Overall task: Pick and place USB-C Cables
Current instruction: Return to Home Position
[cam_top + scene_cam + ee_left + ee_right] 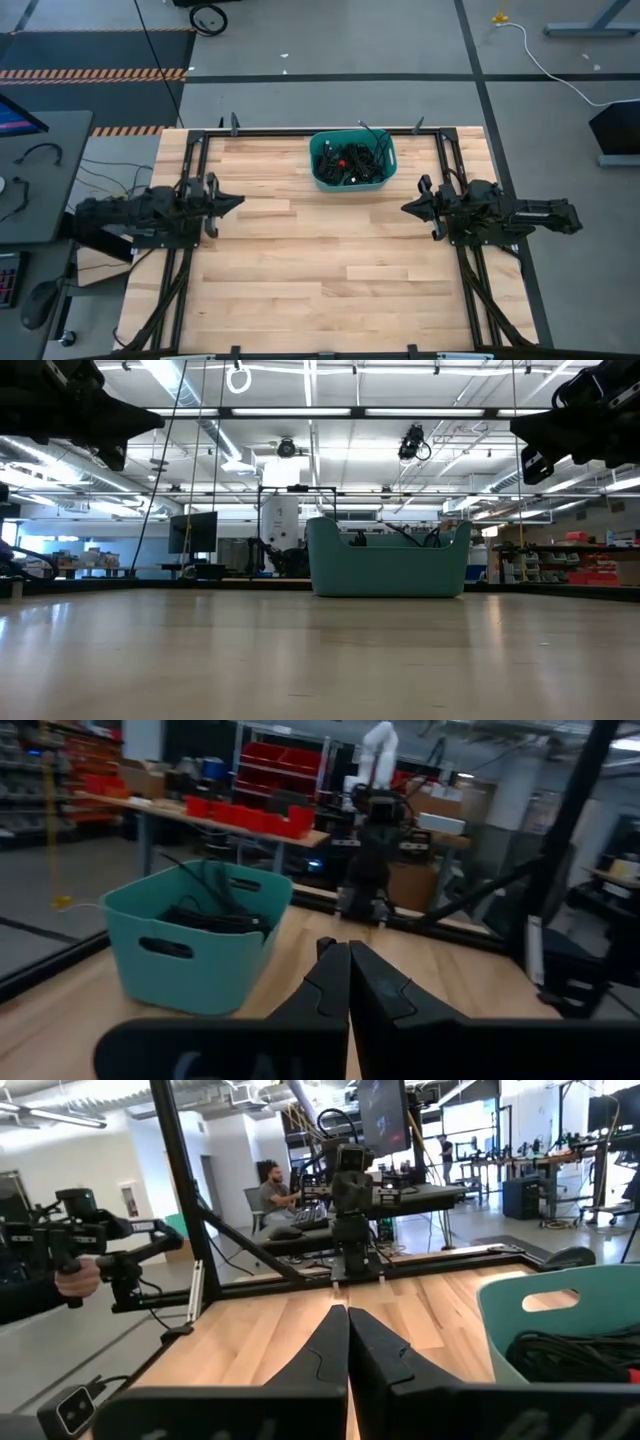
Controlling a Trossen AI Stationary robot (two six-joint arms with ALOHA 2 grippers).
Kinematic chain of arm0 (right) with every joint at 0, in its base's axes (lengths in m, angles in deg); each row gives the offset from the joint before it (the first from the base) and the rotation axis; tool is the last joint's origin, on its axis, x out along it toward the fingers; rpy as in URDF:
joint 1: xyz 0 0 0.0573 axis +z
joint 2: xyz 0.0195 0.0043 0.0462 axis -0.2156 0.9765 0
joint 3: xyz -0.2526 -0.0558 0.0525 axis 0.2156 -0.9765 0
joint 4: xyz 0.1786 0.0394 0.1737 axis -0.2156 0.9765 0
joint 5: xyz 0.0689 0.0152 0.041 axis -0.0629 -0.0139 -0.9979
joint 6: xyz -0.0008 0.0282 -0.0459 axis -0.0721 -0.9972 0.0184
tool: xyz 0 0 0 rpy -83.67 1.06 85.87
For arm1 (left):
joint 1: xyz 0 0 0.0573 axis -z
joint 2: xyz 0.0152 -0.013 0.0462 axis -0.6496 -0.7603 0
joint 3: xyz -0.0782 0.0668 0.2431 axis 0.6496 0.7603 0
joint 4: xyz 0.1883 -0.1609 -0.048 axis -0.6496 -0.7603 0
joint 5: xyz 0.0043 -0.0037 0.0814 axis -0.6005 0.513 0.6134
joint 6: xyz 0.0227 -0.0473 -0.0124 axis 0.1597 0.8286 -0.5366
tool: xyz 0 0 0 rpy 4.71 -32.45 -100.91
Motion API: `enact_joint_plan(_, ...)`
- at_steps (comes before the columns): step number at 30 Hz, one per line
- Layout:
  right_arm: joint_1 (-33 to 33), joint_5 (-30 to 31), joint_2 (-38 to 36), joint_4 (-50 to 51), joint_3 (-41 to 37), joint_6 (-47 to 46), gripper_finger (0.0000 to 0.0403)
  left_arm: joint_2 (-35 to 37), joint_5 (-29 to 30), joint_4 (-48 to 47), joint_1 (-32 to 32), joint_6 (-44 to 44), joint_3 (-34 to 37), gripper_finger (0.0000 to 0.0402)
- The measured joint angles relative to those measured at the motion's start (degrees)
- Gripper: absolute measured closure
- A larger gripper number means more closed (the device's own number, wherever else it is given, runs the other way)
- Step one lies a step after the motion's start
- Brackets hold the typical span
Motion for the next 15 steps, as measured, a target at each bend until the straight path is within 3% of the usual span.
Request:
enact_joint_plan(6,0.0,0.6,0.0,-0.1,0.0,-1.4,0.0395,0.0,-19.2,-1.6,-13.5,-0.2,0.0,0.04)
enact_joint_plan(8,0.0,0.6,0.0,-0.2,0.0,-1.4,0.0394,0.0,-22.5,-2.4,-16.1,-0.7,0.5,0.04)
enact_joint_plan(12,0.0,0.6,0.0,-0.2,0.0,-1.4,0.0392,0.0,-27.7,7.0,-17.7,-0.3,6.7,0.04)
enact_joint_plan(15,0.0,0.6,0.0,-0.2,0.0,-1.4,0.0392,0.0,-27.7,8.7,-16.7,-0.9,6.6,0.04)
